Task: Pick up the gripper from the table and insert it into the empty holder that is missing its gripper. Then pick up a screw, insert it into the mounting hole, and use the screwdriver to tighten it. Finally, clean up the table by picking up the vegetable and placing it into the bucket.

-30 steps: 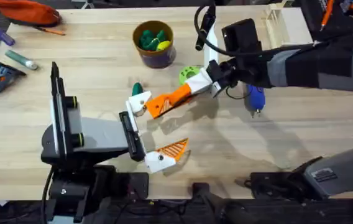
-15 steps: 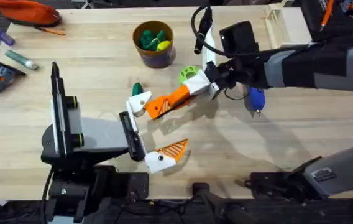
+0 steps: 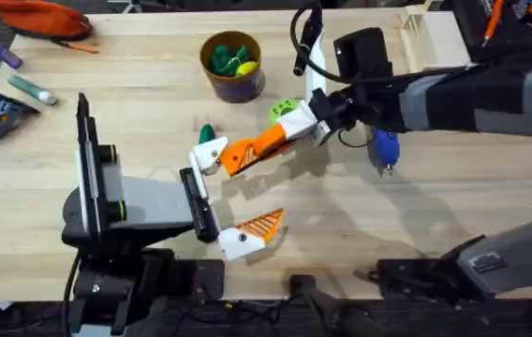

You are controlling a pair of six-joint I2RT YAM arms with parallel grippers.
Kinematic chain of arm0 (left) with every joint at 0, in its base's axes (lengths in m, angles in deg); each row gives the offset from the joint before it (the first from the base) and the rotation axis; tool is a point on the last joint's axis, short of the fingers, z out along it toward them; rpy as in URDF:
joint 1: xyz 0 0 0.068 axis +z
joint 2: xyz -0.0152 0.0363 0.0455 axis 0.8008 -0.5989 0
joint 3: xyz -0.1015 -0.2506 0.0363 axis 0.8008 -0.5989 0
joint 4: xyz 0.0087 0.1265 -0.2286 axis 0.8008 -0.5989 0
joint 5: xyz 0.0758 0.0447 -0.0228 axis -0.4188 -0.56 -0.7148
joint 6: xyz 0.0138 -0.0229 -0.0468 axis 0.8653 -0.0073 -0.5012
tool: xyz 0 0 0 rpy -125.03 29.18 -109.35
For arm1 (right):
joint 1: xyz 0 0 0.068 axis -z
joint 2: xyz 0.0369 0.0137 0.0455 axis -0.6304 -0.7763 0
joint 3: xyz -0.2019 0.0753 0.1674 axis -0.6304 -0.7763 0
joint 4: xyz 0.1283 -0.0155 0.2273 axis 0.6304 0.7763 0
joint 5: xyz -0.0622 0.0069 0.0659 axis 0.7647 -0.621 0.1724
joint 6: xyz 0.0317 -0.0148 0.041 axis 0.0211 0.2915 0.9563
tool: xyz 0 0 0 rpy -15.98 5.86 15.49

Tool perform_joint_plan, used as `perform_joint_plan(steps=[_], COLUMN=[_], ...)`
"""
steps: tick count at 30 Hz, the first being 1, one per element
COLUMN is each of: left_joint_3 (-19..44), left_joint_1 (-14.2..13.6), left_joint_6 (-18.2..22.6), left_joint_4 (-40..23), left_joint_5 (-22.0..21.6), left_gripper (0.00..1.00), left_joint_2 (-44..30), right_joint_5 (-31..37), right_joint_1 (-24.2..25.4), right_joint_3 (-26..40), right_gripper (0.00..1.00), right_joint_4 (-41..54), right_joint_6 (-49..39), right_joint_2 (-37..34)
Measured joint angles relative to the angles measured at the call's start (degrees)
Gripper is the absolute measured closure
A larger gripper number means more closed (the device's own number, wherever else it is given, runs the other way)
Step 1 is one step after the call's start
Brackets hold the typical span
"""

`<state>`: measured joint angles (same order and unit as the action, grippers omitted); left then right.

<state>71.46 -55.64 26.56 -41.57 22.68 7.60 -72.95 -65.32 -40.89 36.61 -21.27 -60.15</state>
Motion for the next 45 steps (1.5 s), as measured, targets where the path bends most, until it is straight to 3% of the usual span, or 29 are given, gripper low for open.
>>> perform_joint_plan(steps=[13,30,45], left_joint_3=[0.0,0.0,0.0], left_joint_1=[0.0,0.0,0.0], left_joint_6=[0.0,-0.8,-0.9], left_joint_4=[0.0,0.1,0.0], left_joint_5=[0.0,-0.5,-0.3], left_gripper=[0.015,0.015,0.016], left_joint_2=[0.0,0.0,0.0], right_joint_5=[1.3,0.7,2.8], right_joint_1=[-0.7,-1.2,-3.1], right_joint_3=[0.0,0.0,0.0], right_gripper=[0.988,0.990,0.991], right_joint_4=[-0.9,-11.9,-12.6], right_joint_6=[2.0,8.4,11.2], right_joint_2=[0.0,-2.7,-2.7])
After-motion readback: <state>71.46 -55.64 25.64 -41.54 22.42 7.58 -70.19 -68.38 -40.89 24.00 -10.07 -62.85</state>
